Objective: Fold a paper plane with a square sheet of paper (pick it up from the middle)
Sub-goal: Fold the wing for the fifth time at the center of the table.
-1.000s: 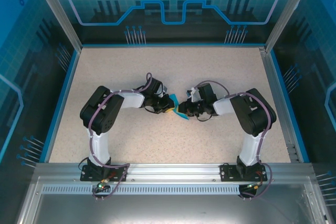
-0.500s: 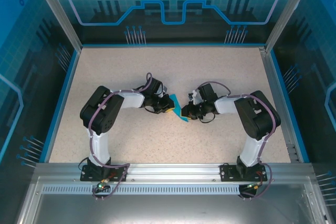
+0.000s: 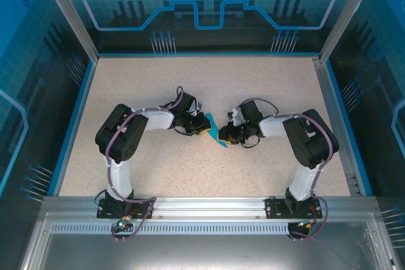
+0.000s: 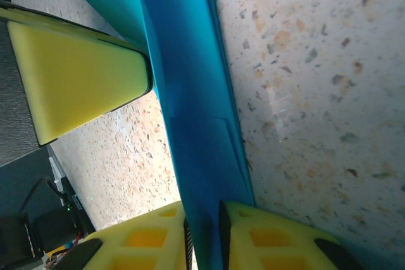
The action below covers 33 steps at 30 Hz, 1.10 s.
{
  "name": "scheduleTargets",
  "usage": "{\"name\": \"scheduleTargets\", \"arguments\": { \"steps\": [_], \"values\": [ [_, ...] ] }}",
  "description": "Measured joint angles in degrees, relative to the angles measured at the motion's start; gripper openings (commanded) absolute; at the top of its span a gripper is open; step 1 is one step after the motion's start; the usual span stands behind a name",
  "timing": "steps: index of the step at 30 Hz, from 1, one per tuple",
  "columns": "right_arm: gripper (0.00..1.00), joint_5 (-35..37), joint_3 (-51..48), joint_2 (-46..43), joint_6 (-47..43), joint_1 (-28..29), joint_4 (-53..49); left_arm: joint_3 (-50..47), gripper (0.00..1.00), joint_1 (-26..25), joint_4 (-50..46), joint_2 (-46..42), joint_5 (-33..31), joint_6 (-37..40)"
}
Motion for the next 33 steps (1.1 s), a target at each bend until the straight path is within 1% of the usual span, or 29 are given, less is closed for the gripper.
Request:
{"name": "scheduleTargets", "arguments": {
  "steps": [7,10,17,20,30,33],
  "values": [
    [0.26,0.35,1.14,-2.05,-2.58,-0.22,-4.39,0.17,0.14,0.00,-1.20,0.00,-0.02,0.48],
    [0.26,0.66,1.81,-2.56,-3.91,-0.22,-6.27,0.57,0.14,0.00,-1.38,0.00,-0.02,1.03],
    [0.22,1.05,2.56,-2.91,-6.64,-0.22,-10.19,0.72,0.14,0.00,-1.75,0.02,0.00,1.05],
    [0.18,1.11,2.58,-2.91,-7.50,-0.22,-11.37,0.72,0.14,0.00,-1.75,0.02,0.00,1.05],
    [0.09,1.29,2.58,-1.77,-8.15,-0.22,-12.00,1.66,0.15,-0.07,-1.70,0.02,0.20,1.05],
    [0.08,1.27,2.58,-1.33,-8.15,-0.22,-11.98,1.79,0.15,-0.15,-1.64,0.02,0.76,1.05]
  ]
}}
